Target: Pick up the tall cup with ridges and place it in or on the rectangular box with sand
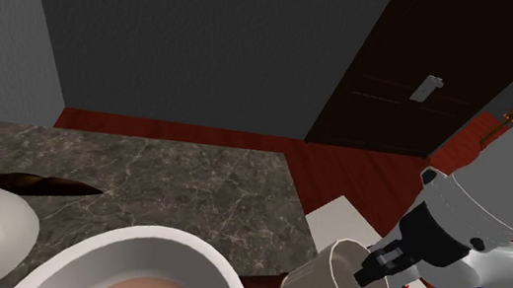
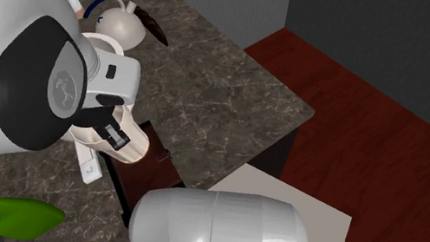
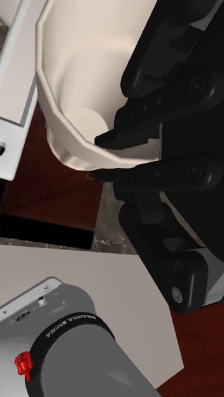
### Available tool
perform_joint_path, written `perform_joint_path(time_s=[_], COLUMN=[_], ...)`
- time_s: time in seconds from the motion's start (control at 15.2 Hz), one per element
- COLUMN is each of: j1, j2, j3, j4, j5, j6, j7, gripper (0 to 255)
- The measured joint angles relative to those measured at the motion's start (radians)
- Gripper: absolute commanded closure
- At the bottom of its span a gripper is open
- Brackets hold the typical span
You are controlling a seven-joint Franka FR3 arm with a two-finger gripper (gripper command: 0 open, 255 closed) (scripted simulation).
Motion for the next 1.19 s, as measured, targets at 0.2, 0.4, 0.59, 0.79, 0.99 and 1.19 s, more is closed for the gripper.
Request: perform_joint_path(time_s=[0.2,0.4,0.59,0.79,0.99,1.19], j1=[0.015,0.034,0.051,0.054,0.055,0.056], j2=[-0.015,-0.033,-0.045,-0.046,-0.046,-0.046], j3=[0.033,0.062,0.091,0.097,0.097,0.097], j4=[-0.042,-0.083,-0.118,-0.123,-0.124,-0.124], j5=[0.03,0.059,0.086,0.092,0.092,0.093], j6=[0.026,0.048,0.067,0.071,0.072,0.072], j7=[-0.001,-0.001,-0.001,-0.001,-0.001,-0.001], gripper=[255,255,255,255,0,0])
